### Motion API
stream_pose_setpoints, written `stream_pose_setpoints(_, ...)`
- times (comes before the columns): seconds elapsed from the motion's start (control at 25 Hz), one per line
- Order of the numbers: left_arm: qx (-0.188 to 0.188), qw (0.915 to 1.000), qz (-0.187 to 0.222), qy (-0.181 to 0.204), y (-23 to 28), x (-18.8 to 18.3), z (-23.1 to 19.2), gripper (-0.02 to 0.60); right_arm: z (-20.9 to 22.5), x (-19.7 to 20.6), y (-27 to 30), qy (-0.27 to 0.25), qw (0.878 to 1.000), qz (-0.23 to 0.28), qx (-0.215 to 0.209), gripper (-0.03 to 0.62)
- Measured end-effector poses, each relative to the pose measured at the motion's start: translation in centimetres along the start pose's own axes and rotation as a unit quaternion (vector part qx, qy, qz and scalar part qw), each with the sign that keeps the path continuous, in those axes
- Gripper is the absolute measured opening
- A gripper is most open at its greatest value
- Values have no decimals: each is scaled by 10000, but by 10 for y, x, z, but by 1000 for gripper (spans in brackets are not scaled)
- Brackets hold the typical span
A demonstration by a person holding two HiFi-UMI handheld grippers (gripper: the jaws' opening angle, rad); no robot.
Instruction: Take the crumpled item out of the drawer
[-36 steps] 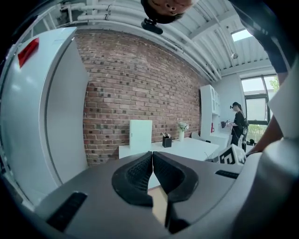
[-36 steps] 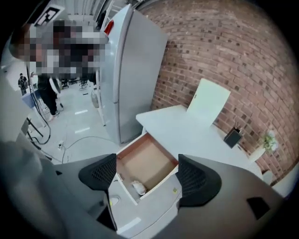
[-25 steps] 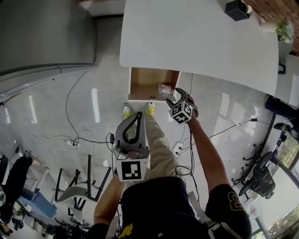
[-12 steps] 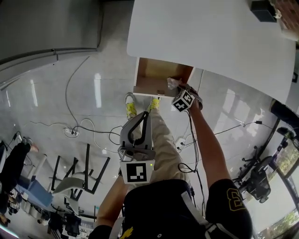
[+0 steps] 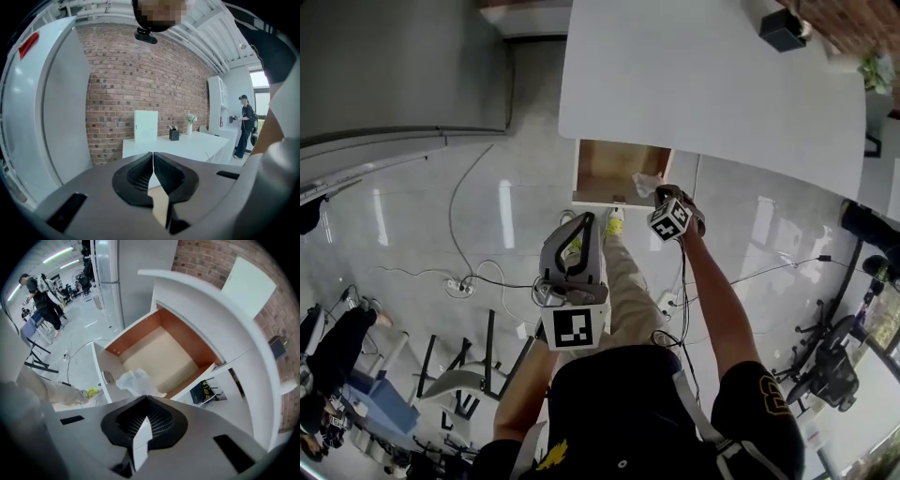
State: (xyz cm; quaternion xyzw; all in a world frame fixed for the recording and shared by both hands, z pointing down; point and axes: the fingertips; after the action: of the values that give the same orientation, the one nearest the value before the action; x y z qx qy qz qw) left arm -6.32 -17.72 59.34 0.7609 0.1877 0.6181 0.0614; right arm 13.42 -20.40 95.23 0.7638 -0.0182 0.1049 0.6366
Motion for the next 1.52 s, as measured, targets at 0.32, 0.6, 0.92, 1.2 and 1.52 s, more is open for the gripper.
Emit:
stream_pose_setpoints(0.32, 230, 9908, 730, 1119, -14, -131, 23, 20, 51, -70, -167, 334, 9871, 1176, 1038, 28)
stream_pose_setpoints(0.6, 304, 9756, 1348, 1704, -27, -215, 24, 20, 108, -148, -346, 960, 9309, 2656, 2316, 28)
stream_pose_setpoints(0.92, 207, 9787, 1832, 904, -19, -276, 40, 20, 152, -185, -534, 1527, 8190, 4265, 3523, 28)
stream_pose_setpoints(1.2, 482, 9693, 1927, 1452, -13, -300, 60, 20, 165, -189, -620, 1167, 7677, 4732, 4160, 28)
stream_pose_setpoints(1.52, 550, 9647, 2116, 1466, -10, -320, 64, 20, 171, -192, -645, 1043, 7490, 4872, 4367, 28)
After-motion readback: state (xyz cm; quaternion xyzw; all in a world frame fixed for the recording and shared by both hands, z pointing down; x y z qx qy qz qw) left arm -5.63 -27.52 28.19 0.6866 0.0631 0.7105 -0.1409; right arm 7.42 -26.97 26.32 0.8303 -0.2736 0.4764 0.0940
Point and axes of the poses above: the fingertips, and each gripper's own axes: y forward along the fingers, z to its right, x out of its underside, and after that the axes turned 15 degrees about -y, right-handed
